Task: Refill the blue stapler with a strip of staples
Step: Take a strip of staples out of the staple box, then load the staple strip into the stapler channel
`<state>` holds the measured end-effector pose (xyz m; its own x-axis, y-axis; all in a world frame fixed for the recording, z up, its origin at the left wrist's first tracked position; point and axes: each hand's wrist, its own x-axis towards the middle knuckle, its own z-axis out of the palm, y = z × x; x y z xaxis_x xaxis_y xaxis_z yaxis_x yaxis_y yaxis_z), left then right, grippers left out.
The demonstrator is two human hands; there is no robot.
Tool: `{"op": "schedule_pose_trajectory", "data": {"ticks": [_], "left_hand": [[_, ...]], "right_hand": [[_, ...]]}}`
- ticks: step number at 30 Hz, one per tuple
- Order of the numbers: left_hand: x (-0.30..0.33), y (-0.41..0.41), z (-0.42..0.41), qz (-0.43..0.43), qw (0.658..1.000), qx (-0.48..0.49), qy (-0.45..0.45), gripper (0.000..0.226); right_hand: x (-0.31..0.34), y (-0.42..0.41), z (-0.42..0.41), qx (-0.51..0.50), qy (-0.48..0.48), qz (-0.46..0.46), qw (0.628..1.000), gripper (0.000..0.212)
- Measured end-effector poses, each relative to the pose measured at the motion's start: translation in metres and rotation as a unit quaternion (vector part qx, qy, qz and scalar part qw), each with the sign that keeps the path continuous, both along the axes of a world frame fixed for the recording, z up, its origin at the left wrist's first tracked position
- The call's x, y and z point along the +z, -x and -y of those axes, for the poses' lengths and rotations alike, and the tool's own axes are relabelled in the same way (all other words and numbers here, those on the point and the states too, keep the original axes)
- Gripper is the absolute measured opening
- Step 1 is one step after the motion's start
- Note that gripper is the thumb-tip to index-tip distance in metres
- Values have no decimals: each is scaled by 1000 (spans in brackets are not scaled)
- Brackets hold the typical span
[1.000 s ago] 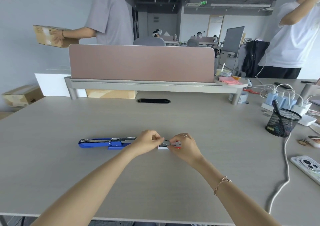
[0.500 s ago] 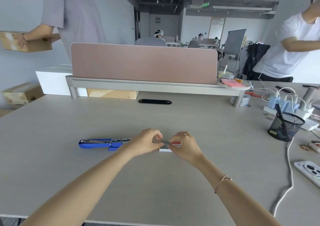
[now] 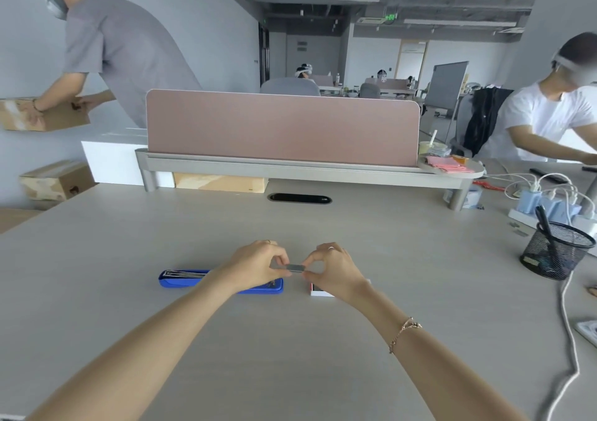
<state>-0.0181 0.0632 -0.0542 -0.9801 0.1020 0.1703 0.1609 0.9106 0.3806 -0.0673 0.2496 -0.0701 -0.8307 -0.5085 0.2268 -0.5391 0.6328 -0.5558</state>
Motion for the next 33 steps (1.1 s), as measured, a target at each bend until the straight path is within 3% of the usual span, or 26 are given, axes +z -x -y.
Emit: {"op": "schedule_pose_trajectory", "data": {"ticks": [6, 17, 33], "left_hand": [[1, 2, 15, 15, 1000, 5, 24, 10], [7, -3, 47, 103, 995, 4, -17, 9], [10, 3, 47, 139, 990, 11, -19, 11]], "right_hand": [[1, 3, 21, 18, -33, 3, 999, 20], [1, -3, 51, 46, -49, 2, 998, 24], [9, -5, 51, 56, -52, 26, 997, 22]]}}
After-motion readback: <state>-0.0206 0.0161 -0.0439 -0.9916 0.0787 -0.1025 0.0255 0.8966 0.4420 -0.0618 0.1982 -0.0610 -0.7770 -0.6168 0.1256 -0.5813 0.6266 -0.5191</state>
